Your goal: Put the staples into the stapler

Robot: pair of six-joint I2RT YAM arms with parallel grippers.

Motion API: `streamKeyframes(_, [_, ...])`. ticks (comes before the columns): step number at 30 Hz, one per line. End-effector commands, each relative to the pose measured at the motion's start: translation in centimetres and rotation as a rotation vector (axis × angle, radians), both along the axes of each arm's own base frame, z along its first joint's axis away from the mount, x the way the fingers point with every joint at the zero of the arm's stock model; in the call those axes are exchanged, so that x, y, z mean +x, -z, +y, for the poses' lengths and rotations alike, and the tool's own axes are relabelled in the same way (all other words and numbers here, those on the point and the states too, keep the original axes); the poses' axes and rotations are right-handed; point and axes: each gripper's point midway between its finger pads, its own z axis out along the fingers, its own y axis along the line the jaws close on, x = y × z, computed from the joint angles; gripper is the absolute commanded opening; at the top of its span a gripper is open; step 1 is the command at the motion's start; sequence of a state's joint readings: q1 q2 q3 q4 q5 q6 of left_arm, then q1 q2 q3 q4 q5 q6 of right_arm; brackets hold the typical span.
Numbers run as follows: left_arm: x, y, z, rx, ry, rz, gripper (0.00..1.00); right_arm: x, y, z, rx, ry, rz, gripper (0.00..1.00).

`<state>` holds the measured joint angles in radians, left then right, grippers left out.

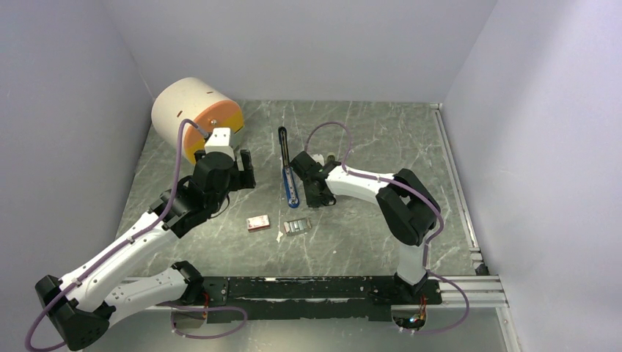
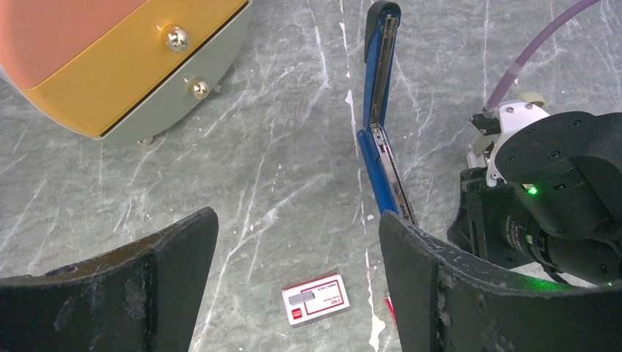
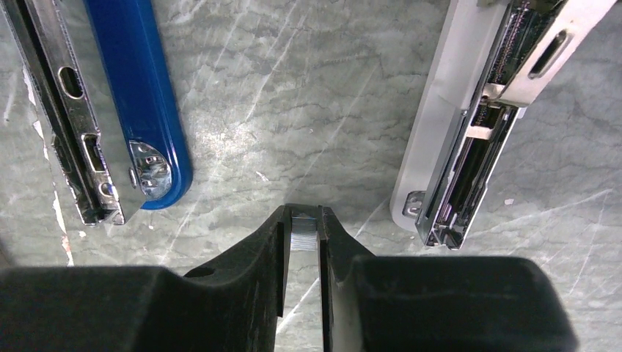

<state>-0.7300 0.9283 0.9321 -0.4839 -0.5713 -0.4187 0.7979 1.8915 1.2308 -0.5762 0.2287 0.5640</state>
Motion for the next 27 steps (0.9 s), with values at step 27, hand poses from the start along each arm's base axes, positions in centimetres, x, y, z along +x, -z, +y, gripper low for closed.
streamKeyframes(27, [-0.5,-1.8,3.0,-0.029,-0.124,-0.073,0.85,6.2,-8.0,7.5,0.2,-0.142,-0.319,0.2])
